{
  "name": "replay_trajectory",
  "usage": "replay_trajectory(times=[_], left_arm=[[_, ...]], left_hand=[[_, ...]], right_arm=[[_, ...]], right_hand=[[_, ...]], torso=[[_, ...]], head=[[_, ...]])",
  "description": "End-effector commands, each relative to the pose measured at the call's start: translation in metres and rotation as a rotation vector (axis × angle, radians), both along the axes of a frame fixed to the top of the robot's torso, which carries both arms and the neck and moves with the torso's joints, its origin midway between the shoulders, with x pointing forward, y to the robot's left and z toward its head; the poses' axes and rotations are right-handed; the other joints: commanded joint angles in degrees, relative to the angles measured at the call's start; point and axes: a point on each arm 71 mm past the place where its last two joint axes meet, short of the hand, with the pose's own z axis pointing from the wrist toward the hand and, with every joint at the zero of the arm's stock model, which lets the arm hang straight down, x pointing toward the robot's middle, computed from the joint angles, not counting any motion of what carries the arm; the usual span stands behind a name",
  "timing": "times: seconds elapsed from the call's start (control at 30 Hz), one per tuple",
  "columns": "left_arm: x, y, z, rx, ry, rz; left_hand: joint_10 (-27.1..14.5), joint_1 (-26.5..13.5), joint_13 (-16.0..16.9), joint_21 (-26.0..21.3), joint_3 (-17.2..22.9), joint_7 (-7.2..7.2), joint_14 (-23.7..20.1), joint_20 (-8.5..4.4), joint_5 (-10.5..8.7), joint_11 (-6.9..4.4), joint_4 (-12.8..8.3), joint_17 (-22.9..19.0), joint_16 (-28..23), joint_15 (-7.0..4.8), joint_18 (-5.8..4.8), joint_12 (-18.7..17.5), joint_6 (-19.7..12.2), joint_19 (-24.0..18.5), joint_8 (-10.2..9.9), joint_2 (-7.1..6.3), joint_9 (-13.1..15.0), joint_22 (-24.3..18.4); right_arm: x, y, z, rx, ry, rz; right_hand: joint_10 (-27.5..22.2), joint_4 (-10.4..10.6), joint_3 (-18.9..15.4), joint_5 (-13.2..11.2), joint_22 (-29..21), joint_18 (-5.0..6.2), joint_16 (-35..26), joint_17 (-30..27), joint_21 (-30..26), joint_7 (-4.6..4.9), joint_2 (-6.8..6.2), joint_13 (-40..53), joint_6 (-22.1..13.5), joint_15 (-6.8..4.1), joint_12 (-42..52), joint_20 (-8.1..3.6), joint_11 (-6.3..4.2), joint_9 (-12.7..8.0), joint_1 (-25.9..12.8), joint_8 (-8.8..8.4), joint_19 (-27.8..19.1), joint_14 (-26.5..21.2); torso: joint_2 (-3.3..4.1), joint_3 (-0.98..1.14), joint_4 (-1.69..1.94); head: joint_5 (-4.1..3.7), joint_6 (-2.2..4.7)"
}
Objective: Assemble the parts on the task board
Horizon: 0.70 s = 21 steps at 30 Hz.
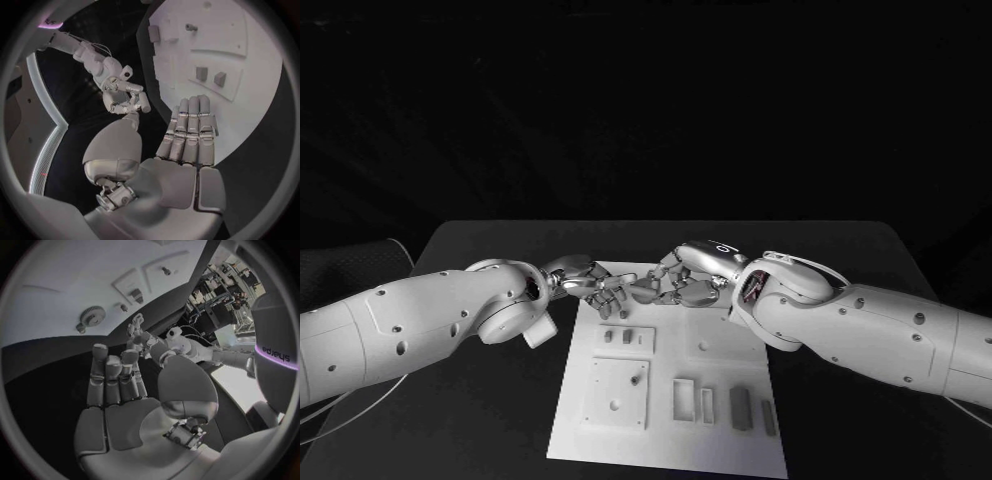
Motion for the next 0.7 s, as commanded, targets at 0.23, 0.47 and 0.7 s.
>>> replay_trajectory(times=[0.23, 0.47, 0.7], left_arm=[[-0.0035, -0.0073, 0.001, -0.157, 0.138, -0.006], [-0.0045, -0.009, 0.0016, -0.205, 0.176, -0.006], [-0.0071, -0.0125, 0.0015, -0.235, 0.217, -0.038]], left_hand=[[-0.7, 9.5, 1.1, -0.6, -5.4, 0.13, 0.3, -0.12, 0.19, 0.0, -0.1, 0.6, -1.3, -0.15, 0.35, 0.0, -0.2, 0.0, -0.1, 4.54, -0.8, 0.6], [-0.8, 12.2, 1.5, -0.7, -7.5, 0.14, 0.5, -0.11, 0.3, 0.01, -0.2, 0.9, -1.8, -0.13, 0.28, 0.0, -0.1, 0.1, -0.1, 5.7, -1.1, 0.7], [-0.7, 19.6, 2.1, -0.9, -8.5, 0.05, 0.8, -0.08, 3.49, -0.04, -0.2, 1.4, -2.2, -0.13, 0.14, 0.1, 0.3, 0.2, 0.0, 6.69, -1.4, 1.0]], right_arm=[[-0.0029, 0.0076, 0.0013, 0.007, 0.006, 0.022], [-0.0032, 0.008, 0.0013, 0.006, 0.007, 0.024], [-0.0033, 0.0092, 0.0013, 0.005, 0.007, 0.026]], right_hand=[[0.3, 0.0, 0.4, 0.3, 0.5, 0.78, 0.1, -0.1, 0.2, 0.04, 0.66, -0.1, 0.3, -0.32, -0.3, 0.05, -0.19, 0.1, 0.0, 0.15, 0.4, 0.0], [0.3, 0.0, 0.5, 0.3, 0.5, 0.78, 0.0, -0.1, 0.2, 0.05, 0.68, -0.1, 0.3, -0.33, -0.3, 0.05, -0.18, 0.1, 0.0, 0.14, 0.4, 0.0], [0.3, 0.0, 0.5, 0.3, 0.5, 0.78, 0.0, -0.1, 0.1, 0.05, 0.72, -0.1, 0.3, -0.34, -0.3, 0.04, -0.17, 0.1, 0.1, 0.12, 0.4, 0.0]], torso=[[0.01, 0.02, 0.0], [0.02, 0.01, -0.02], [0.01, 0.02, 0.01]], head=[[0.0, 0.03], [0.01, -0.08], [-0.02, -0.14]])
